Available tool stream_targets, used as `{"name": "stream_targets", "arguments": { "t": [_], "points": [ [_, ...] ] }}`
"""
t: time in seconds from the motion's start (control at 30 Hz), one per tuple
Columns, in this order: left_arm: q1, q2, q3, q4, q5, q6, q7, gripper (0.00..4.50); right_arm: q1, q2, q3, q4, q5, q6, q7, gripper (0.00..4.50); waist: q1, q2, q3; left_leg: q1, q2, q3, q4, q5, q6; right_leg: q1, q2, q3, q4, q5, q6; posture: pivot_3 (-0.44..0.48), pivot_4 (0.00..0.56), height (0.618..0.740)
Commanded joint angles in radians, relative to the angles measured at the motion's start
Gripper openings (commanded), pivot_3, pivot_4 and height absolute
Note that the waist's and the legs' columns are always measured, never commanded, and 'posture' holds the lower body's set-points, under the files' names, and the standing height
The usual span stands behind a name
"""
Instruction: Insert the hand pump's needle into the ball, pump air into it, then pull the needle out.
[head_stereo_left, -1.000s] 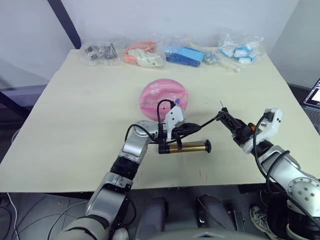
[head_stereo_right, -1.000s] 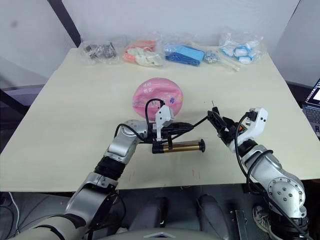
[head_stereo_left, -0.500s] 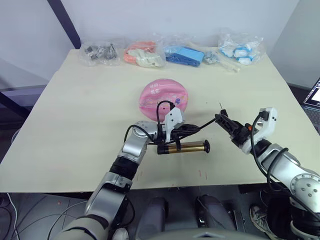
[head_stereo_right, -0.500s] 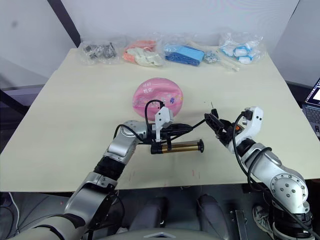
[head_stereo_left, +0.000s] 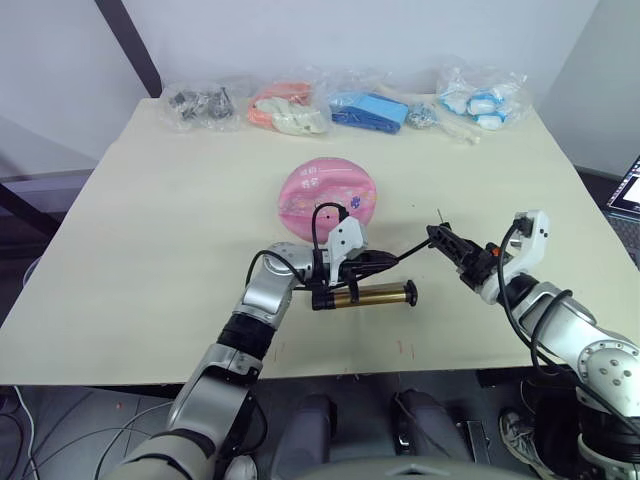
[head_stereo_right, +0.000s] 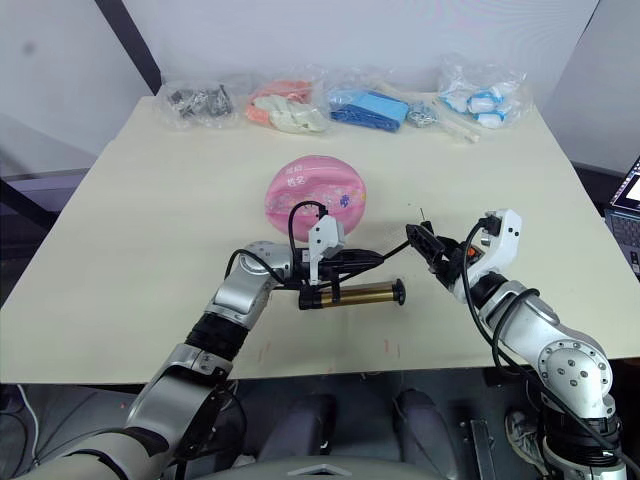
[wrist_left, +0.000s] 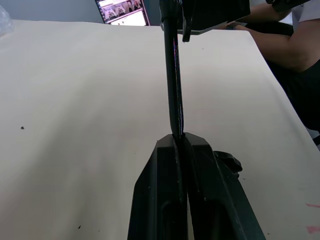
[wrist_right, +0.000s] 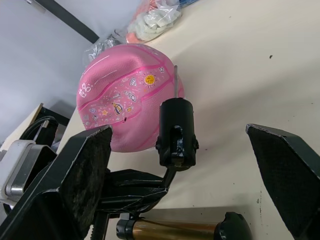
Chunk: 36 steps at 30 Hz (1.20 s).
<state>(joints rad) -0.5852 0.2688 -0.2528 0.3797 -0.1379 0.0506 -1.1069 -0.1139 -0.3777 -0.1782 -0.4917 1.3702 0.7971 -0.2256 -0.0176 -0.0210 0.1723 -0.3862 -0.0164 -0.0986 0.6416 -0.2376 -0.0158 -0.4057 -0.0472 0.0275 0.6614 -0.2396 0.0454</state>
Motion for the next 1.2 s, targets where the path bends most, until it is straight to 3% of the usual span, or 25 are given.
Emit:
{"name": "stream_targets", "arguments": {
  "t": [0.03, 0.2, 0.23, 0.3, 0.33, 0.53, 0.93, 1.03, 1.1, 1.13, 1.2],
  "points": [
    [-0.006, -0.004, -0.006, -0.027, 0.0, -0.014, 0.0, 0.01, -0.013, -0.009, -0.013, -0.016, 0.005, -0.009, 0.004, 4.5, 0.0, 0.0, 0.0, 0.0, 0.0, 0.0, 0.0, 0.0, 0.0, 0.0, 0.0, 0.0, 0.0, 0.0, 0.0, 0.0, 0.15, 0.74],
    [-0.003, -0.004, -0.012, -0.031, 0.001, -0.018, -0.001, 0.01, -0.012, -0.005, -0.015, -0.015, -0.001, -0.014, 0.002, 4.5, 0.0, 0.0, 0.0, 0.0, 0.0, 0.0, 0.0, 0.0, 0.0, 0.0, 0.0, 0.0, 0.0, 0.0, 0.0, 0.0, 0.15, 0.74],
    [-0.001, -0.005, -0.012, -0.03, 0.0, -0.017, -0.001, 0.0, -0.011, -0.004, -0.013, -0.015, -0.004, -0.014, 0.003, 4.25, 0.0, 0.0, 0.0, 0.0, 0.0, 0.0, 0.0, 0.0, 0.0, 0.0, 0.0, 0.0, 0.0, 0.0, 0.0, 0.0, 0.15, 0.74],
    [0.001, -0.004, -0.013, -0.031, 0.0, -0.018, 0.0, 0.0, -0.007, -0.002, -0.011, -0.015, -0.014, -0.015, 0.004, 3.42, 0.0, 0.0, 0.0, 0.0, 0.0, 0.0, 0.0, 0.0, 0.0, 0.0, 0.0, 0.0, 0.0, 0.0, 0.0, 0.0, 0.15, 0.74],
    [0.001, -0.004, -0.013, -0.032, -0.001, -0.017, 0.001, 0.0, -0.005, -0.001, -0.011, -0.015, -0.018, -0.016, 0.005, 3.24, 0.0, 0.0, 0.0, 0.0, 0.0, 0.0, 0.0, 0.0, 0.0, 0.0, 0.0, 0.0, 0.0, 0.0, 0.0, 0.0, 0.15, 0.74],
    [0.004, -0.001, -0.016, -0.032, -0.003, -0.016, 0.004, 0.0, 0.002, 0.0, -0.014, -0.013, -0.037, -0.015, 0.008, 0.42, 0.0, 0.0, 0.0, 0.0, 0.0, 0.0, 0.0, 0.0, 0.0, 0.0, 0.0, 0.0, 0.0, 0.0, 0.0, 0.0, 0.15, 0.74],
    [0.01, -0.002, 0.008, -0.045, -0.037, 0.015, 0.015, 0.0, 0.009, -0.007, -0.01, -0.016, -0.037, -0.006, 0.028, 0.33, 0.0, 0.0, 0.0, 0.0, 0.0, 0.0, 0.0, 0.0, 0.0, 0.0, 0.0, 0.0, 0.0, 0.0, 0.0, 0.0, 0.15, 0.74],
    [0.014, 0.009, 0.019, -0.067, -0.046, 0.025, 0.018, 0.92, 0.005, -0.005, -0.008, -0.023, -0.033, -0.009, 0.043, 0.33, 0.0, 0.0, 0.0, 0.0, 0.0, 0.0, 0.0, 0.0, 0.0, 0.0, 0.0, 0.0, 0.0, 0.0, 0.0, 0.0, 0.15, 0.74],
    [0.019, 0.016, 0.024, -0.102, -0.054, 0.046, 0.018, 1.98, 0.005, -0.009, -0.009, -0.025, -0.034, -0.007, 0.054, 0.33, 0.0, 0.0, 0.0, 0.0, 0.0, 0.0, 0.0, 0.0, 0.0, 0.0, 0.0, 0.0, 0.0, 0.0, 0.0, 0.0, 0.15, 0.74],
    [0.024, 0.019, 0.028, -0.124, -0.061, 0.061, 0.019, 2.09, 0.006, -0.013, -0.009, -0.027, -0.034, -0.006, 0.062, 0.33, 0.0, 0.0, 0.0, 0.0, 0.0, 0.0, 0.0, 0.0, 0.0, 0.0, 0.0, 0.0, 0.0, 0.0, 0.0, 0.0, 0.15, 0.74],
    [0.036, 0.031, 0.029, -0.165, -0.068, 0.078, 0.014, 3.02, 0.006, -0.019, -0.01, -0.029, -0.033, -0.004, 0.076, 0.33, 0.0, 0.0, 0.0, 0.0, 0.0, 0.0, 0.0, 0.0, 0.0, 0.0, 0.0, 0.0, -0.001, 0.0, 0.0, 0.0, 0.15, 0.74]
  ]
}}
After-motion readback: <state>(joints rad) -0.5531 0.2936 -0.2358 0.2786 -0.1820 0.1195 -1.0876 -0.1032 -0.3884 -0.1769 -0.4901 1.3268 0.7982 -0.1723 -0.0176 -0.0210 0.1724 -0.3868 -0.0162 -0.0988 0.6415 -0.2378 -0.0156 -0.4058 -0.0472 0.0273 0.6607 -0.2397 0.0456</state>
